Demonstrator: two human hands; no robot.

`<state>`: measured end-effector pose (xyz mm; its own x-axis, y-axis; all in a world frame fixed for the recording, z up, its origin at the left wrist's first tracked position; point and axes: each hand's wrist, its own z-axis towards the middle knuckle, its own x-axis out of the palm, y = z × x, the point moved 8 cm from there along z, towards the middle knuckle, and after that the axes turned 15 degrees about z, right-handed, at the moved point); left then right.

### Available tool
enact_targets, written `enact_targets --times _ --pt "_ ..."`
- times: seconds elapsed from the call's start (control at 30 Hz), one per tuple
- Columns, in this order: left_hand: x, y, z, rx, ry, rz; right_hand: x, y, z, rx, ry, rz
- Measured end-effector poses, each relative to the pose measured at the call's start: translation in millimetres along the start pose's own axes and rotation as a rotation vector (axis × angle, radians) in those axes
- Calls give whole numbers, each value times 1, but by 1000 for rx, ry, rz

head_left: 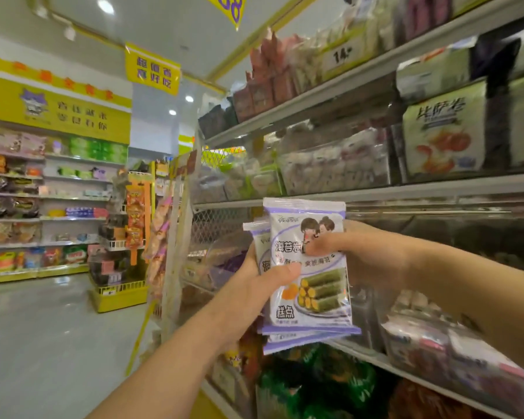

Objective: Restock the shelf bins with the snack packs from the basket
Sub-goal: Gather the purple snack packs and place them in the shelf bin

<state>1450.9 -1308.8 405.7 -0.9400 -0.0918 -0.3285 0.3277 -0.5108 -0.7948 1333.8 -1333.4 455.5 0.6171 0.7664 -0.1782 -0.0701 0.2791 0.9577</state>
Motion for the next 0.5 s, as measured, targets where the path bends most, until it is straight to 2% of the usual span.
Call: enact_targets --times 0.13,0.23,0.37,0.5 --pt "4 -14 48 91 26 224 -30 38 4 -206 -38 -216" --pt "0 -6 79 66 -99 381 -51 53 9 -350 -147 -444" --pt "10 15 107 31 -164 412 -84 40 19 -351 -276 -670" --pt "37 39 126 -65 -77 257 -116 20 25 -287 -325 -733"
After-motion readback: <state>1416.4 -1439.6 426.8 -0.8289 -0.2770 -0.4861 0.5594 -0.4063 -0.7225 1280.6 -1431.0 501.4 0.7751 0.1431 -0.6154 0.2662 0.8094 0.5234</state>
